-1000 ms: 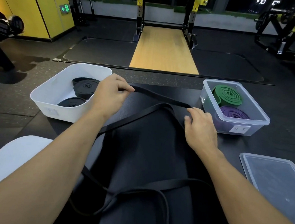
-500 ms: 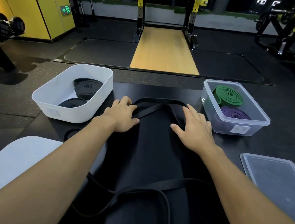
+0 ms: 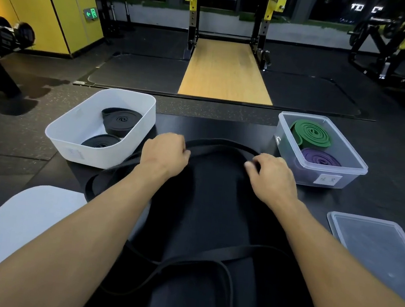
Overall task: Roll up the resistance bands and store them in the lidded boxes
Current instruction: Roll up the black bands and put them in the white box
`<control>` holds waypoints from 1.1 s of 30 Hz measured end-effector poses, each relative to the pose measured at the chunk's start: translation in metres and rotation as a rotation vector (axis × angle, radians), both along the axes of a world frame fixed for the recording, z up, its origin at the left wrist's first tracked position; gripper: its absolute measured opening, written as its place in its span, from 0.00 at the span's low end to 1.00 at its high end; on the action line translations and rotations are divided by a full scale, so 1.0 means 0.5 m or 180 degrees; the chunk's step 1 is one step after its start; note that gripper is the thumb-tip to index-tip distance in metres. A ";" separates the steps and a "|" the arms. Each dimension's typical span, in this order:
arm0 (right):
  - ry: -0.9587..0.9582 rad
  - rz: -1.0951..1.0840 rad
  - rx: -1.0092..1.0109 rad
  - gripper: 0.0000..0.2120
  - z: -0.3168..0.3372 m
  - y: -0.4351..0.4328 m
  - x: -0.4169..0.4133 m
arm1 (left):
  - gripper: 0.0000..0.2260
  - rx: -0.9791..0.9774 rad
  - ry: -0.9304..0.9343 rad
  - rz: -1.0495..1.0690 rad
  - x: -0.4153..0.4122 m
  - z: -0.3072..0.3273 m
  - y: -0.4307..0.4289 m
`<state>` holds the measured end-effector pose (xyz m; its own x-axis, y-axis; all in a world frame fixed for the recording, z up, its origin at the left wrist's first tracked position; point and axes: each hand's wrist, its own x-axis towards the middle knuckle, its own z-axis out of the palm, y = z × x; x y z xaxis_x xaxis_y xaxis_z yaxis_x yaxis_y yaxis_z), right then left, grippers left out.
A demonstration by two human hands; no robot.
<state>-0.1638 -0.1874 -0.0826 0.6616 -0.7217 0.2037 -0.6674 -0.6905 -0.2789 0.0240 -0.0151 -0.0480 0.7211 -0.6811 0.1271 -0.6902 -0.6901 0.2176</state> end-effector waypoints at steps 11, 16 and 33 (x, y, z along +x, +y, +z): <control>0.0044 0.0161 -0.0065 0.13 0.000 -0.006 0.000 | 0.04 0.0227 -0.0160 -0.0155 -0.002 -0.013 -0.017; -0.0081 -0.0122 -0.0035 0.09 0.014 0.000 -0.005 | 0.18 0.0941 -0.0051 -0.0150 0.017 -0.004 -0.003; -0.0550 -0.0078 0.0163 0.14 -0.005 0.011 0.024 | 0.17 0.0105 0.0225 -0.0542 0.014 -0.032 0.006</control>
<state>-0.1517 -0.1818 -0.0851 0.6021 -0.7494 0.2753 -0.6229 -0.6567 -0.4252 0.0312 -0.0120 -0.0642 0.6014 -0.7970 0.0556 -0.7815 -0.5722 0.2487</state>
